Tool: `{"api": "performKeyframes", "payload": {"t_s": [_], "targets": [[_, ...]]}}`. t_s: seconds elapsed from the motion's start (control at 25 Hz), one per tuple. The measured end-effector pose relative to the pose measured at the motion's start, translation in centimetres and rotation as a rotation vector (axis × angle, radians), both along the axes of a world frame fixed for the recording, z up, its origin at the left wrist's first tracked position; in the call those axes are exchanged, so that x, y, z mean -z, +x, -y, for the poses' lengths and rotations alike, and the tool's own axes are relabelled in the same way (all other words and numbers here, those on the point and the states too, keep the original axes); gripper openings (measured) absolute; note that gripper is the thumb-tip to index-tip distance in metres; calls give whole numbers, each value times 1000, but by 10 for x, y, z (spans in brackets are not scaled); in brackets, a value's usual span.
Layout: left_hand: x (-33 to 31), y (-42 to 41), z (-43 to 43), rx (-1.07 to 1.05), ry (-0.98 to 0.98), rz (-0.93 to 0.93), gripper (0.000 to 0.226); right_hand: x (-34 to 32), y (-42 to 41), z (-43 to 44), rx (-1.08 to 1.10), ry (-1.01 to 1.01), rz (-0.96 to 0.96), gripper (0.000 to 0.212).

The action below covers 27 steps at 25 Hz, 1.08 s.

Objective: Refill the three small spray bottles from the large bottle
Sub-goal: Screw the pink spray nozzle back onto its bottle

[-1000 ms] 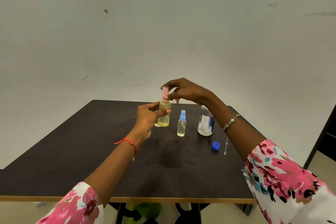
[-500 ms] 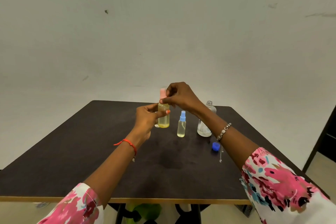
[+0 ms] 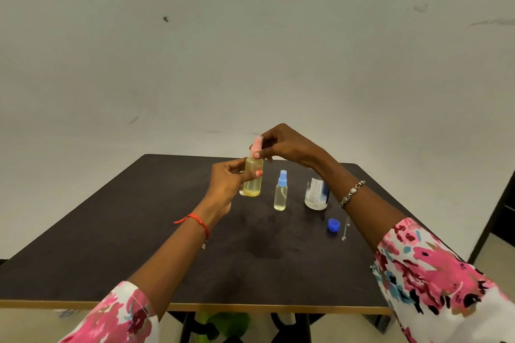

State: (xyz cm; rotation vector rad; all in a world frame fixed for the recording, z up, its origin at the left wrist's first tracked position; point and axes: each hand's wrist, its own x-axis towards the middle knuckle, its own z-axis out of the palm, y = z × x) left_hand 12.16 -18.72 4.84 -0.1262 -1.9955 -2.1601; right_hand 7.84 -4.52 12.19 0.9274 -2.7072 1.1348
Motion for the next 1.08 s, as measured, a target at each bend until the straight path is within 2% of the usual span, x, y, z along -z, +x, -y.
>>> {"api": "performKeyframes", "payload": {"t_s": [0.16, 0.48, 0.64, 0.76, 0.88, 1.08], "targets": [[0, -2, -2, -36, -12, -8, 40, 5, 2, 4, 112, 37, -83, 25], [5, -3, -4, -90, 43, -10, 40, 22, 6, 19, 293, -131, -126, 33], [0, -3, -1, -89, 39, -15, 43, 17, 5, 14, 237, -70, -56, 36], [-3, -1, 0, -63, 20, -12, 42, 12, 5, 12, 118, -126, -14, 34], [-1, -1, -1, -65, 8, -9, 40, 12, 4, 12, 74, -171, 6, 24], [-1, -2, -5, -112, -3, -25, 40, 23, 3, 22, 302, -237, -118, 44]]}}
